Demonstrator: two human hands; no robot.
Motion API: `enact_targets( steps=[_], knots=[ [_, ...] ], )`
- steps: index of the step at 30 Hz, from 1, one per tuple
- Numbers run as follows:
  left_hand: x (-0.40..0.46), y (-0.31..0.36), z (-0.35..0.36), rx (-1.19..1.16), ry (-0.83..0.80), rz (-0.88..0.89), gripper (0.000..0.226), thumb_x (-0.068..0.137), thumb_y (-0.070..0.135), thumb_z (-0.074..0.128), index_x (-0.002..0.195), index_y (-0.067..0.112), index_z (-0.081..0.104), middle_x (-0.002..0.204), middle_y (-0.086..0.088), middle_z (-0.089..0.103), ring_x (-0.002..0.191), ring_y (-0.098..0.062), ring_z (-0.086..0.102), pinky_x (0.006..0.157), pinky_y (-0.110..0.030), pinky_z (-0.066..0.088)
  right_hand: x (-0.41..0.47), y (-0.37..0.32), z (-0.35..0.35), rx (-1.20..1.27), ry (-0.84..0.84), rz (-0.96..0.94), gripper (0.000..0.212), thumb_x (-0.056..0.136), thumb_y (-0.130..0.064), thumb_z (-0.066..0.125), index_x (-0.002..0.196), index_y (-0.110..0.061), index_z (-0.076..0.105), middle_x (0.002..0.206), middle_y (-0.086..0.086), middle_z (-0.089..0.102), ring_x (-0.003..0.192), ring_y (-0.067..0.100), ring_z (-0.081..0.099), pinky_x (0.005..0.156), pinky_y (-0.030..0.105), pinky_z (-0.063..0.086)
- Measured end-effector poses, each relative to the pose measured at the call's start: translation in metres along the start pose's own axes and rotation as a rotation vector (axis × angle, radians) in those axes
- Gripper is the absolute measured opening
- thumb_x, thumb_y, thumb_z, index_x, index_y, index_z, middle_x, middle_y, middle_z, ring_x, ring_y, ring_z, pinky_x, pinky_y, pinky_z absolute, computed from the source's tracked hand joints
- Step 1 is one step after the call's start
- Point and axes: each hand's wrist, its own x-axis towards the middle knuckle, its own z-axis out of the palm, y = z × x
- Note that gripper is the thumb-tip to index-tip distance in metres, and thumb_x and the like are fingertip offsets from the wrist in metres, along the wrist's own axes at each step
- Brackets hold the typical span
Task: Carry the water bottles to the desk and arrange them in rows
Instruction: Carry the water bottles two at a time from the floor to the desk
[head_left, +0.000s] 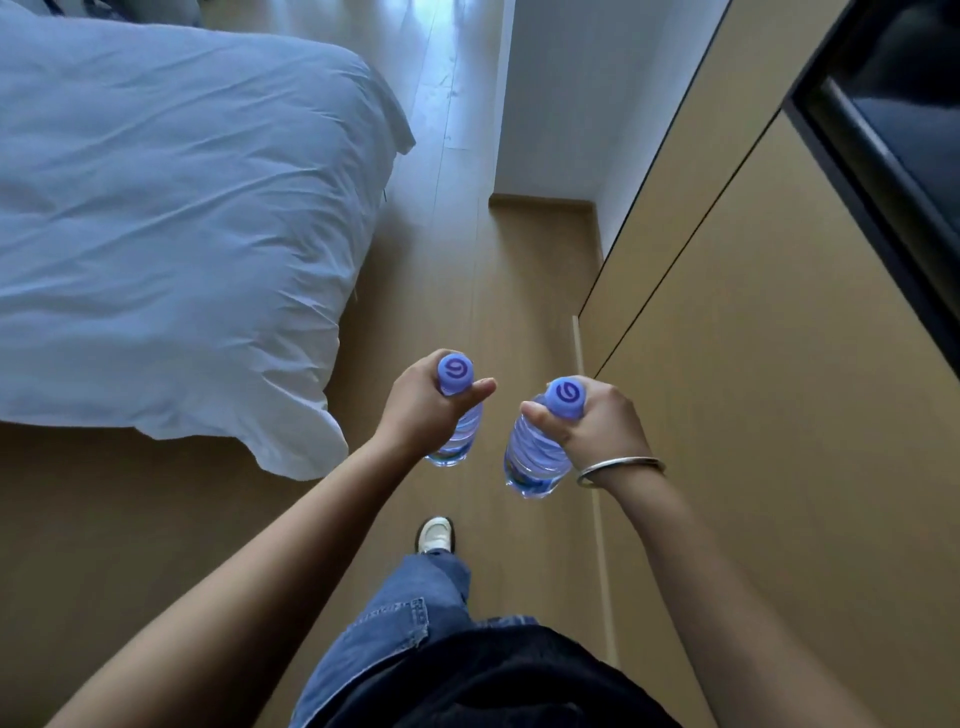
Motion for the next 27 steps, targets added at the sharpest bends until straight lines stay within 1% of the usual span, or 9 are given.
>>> enact_targets(
  steps=[6,8,11,13,18,20,23,25,27],
  knots=[
    [0.100,0.002,-0.025,0.009,-0.027,0.013,0.033,0.076,0.033,0.074,0.088,0.005,0.061,0.082,-0.013,0.066,0.082,-0.031,0.061,0.077,-0.044,0.049,0.084,-0.031,0.017,0.085,0.162,0.034,0.024,0.071,-0.029,0.077,0.080,-0.010,0.066,0.078,0.010,0.069,0.077,0.029,0.064,0.072,0.037,0.051],
    [0.123,0.001,-0.029,0.005,-0.026,0.017,0.032,0.076,0.032,0.074,0.088,0.005,0.061,0.082,-0.013,0.066,0.082,-0.031,0.061,0.077,-0.044,0.049,0.106,-0.036,0.018,0.104,0.179,0.048,0.023,0.070,-0.028,0.077,0.080,-0.011,0.066,0.077,0.008,0.069,0.076,0.028,0.064,0.072,0.035,0.050],
    [0.155,-0.002,-0.029,-0.002,-0.041,-0.004,0.033,0.077,0.031,0.074,0.089,0.004,0.061,0.084,-0.014,0.066,0.083,-0.032,0.061,0.078,-0.044,0.049,0.138,-0.040,0.019,0.106,0.161,0.049,0.022,0.071,-0.029,0.077,0.081,-0.013,0.066,0.073,0.003,0.066,0.073,0.023,0.062,0.070,0.031,0.048],
    [0.176,-0.005,-0.027,-0.009,-0.054,-0.031,0.034,0.077,0.031,0.074,0.089,0.002,0.061,0.085,-0.016,0.066,0.084,-0.033,0.061,0.078,-0.044,0.048,0.159,-0.042,0.021,0.124,0.152,0.070,0.023,0.071,-0.029,0.077,0.080,-0.012,0.065,0.074,0.004,0.067,0.072,0.021,0.061,0.070,0.029,0.047],
    [0.232,-0.008,-0.016,-0.013,-0.095,-0.074,0.034,0.077,0.031,0.074,0.088,0.001,0.061,0.085,-0.018,0.065,0.084,-0.035,0.060,0.078,-0.047,0.050,0.227,-0.042,0.028,0.150,0.122,0.119,0.026,0.070,-0.026,0.078,0.081,-0.007,0.065,0.078,0.010,0.068,0.075,0.027,0.061,0.072,0.033,0.049],
    [0.260,-0.008,-0.012,-0.011,-0.101,-0.085,0.033,0.077,0.030,0.074,0.088,0.002,0.061,0.084,-0.017,0.066,0.084,-0.035,0.060,0.078,-0.046,0.050,0.259,-0.040,0.029,0.155,0.105,0.131,0.021,0.070,-0.025,0.078,0.078,-0.011,0.065,0.078,0.009,0.068,0.079,0.029,0.064,0.076,0.038,0.051],
    [0.312,-0.008,-0.004,0.005,-0.091,-0.103,0.033,0.077,0.032,0.073,0.088,0.004,0.062,0.084,-0.014,0.066,0.082,-0.031,0.061,0.076,-0.042,0.050,0.313,-0.038,0.027,0.172,0.075,0.141,0.020,0.070,-0.024,0.079,0.071,-0.025,0.059,0.074,0.000,0.064,0.080,0.027,0.065,0.078,0.041,0.054],
    [0.350,-0.005,0.003,0.018,-0.074,-0.112,0.031,0.077,0.032,0.073,0.088,0.006,0.062,0.083,-0.011,0.066,0.081,-0.029,0.061,0.073,-0.039,0.050,0.355,-0.037,0.023,0.174,0.055,0.134,0.018,0.070,-0.024,0.079,0.073,-0.021,0.061,0.075,-0.001,0.064,0.080,0.026,0.065,0.078,0.040,0.054],
    [0.389,0.000,0.011,0.012,-0.052,-0.125,0.028,0.077,0.031,0.073,0.089,0.008,0.062,0.083,-0.010,0.066,0.081,-0.028,0.062,0.073,-0.037,0.050,0.400,-0.038,0.017,0.158,0.025,0.111,0.022,0.070,-0.023,0.079,0.081,-0.010,0.065,0.083,0.007,0.066,0.084,0.029,0.063,0.080,0.040,0.052]
  ],
)
